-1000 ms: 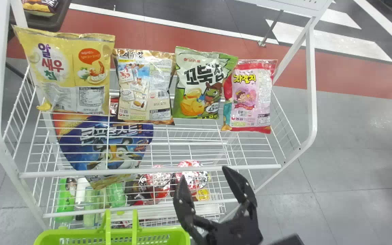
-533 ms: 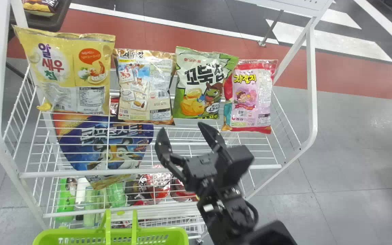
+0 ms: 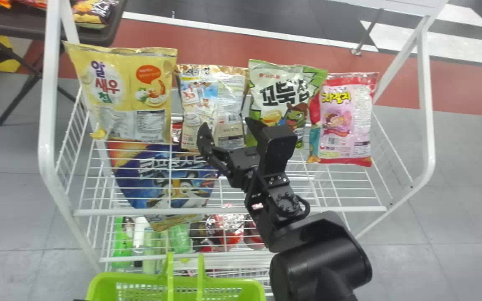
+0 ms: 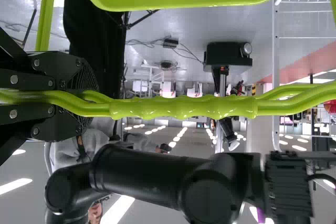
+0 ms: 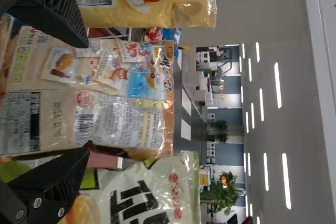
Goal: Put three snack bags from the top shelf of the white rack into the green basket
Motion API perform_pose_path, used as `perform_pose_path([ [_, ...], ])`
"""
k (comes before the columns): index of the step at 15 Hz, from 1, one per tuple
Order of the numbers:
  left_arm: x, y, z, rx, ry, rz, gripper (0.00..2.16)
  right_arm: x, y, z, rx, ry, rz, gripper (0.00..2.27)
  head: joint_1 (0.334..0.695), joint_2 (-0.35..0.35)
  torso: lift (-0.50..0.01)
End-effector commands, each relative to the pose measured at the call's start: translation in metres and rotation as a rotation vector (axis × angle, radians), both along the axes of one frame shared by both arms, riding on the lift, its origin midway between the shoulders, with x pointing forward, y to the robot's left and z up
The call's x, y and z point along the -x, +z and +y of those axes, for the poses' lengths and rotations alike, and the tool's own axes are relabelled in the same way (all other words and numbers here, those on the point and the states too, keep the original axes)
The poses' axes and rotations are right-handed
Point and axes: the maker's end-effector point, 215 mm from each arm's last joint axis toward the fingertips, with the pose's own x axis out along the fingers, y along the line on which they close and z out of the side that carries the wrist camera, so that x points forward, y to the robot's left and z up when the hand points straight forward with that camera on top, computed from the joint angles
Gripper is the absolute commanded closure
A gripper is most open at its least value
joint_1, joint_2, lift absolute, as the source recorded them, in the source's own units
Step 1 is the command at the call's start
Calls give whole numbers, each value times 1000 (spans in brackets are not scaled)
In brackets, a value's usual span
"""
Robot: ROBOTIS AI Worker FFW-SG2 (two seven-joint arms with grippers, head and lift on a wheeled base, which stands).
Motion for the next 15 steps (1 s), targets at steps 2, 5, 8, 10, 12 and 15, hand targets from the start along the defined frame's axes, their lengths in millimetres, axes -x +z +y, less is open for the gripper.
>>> perform_pose_path([
  [2,-1,0,3,4,5,1,2148,-22,-3,17,22,22,33,147,695,-173,0],
  [5,-1,1,5,9,10,2,2148,-29,-14,20,41,21,83,380,695,-133,0],
  [8,1,2,5,12,12,2,2148,-22,-38,19,67,27,158,1524,695,-124,0],
  [10,1,2,5,14,10,5,2148,-20,-45,11,72,22,178,1970,695,-124,0],
  [12,2,2,3,15,6,2,2148,-11,-43,9,66,29,164,1983,695,-136,0],
  [15,4,4,1,16,-1,3,2148,-1,-38,2,69,29,152,1983,695,-153,0],
])
